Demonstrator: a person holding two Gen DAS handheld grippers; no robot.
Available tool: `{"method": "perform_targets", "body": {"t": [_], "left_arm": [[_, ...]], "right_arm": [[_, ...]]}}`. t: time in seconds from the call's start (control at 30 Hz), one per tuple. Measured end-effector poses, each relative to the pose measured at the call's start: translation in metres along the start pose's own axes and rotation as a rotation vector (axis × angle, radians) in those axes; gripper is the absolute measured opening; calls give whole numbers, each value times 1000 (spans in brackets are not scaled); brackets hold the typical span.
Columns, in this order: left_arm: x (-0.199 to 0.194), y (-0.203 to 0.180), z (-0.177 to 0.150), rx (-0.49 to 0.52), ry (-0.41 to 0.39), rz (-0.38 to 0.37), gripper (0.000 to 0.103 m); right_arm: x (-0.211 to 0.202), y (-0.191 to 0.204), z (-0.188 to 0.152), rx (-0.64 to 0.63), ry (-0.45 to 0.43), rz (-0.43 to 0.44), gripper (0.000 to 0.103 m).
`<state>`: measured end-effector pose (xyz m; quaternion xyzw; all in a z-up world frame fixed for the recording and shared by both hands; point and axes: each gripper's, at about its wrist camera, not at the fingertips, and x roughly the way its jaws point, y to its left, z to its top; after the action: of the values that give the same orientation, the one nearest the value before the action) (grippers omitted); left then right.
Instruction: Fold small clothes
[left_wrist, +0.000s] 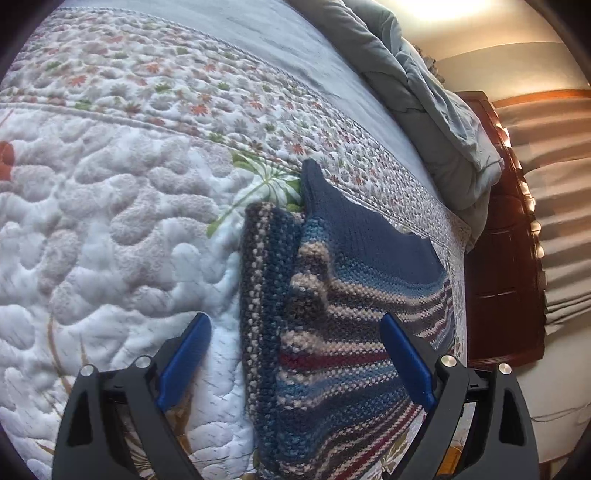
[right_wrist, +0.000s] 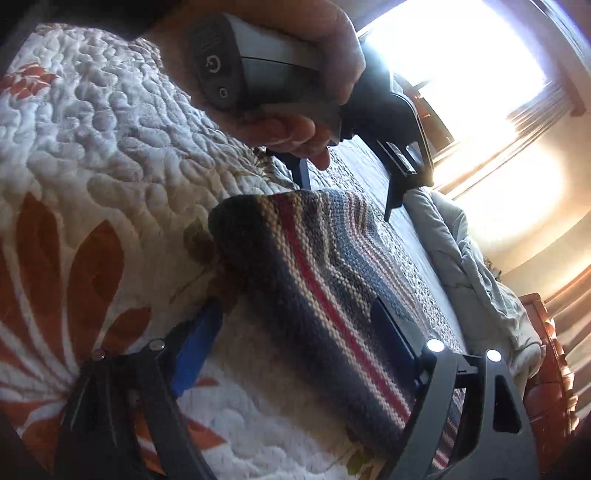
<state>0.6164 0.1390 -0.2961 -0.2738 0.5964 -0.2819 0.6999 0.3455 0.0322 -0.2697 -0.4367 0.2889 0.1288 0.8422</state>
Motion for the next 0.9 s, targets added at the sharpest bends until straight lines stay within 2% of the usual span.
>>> {"method": "perform_targets", "body": {"t": [0.17,0.3,0.37,0.4,0.43,0.47,0.5,0.57,0.7,0.77,0.9], "left_arm": [[12,2,7,-21,6,-32,94],[18,1,17,-23,17,-16,93],[19,-2,18,1,22,14,84],[20,-2,18,11,27,43,64],[20,1,19,1,34,63,50],[19,4,20,-13,34,62,46],[18,6,21,-21,38,53,35],[17,4,21,-15,33,54,32],[19,-3,20,-9,24,84,25],[18,-8,21,-5,17,100,22],[15,-23,22,16,8,140,20]], "right_arm": [[13,-1,12,20,-1,-36,82],[27,-5,22,53,5,-49,81],[32,-7,23,81,6,-39,77],[33,-7,22,90,4,-30,75],[33,-6,22,91,0,-27,72],[32,-6,21,91,-7,-24,66],[34,-6,20,89,-9,-19,62],[37,-5,20,84,-7,-14,47],[44,-12,20,98,3,0,39],[44,-14,18,111,0,8,30],[43,-32,15,154,-18,32,23]]}}
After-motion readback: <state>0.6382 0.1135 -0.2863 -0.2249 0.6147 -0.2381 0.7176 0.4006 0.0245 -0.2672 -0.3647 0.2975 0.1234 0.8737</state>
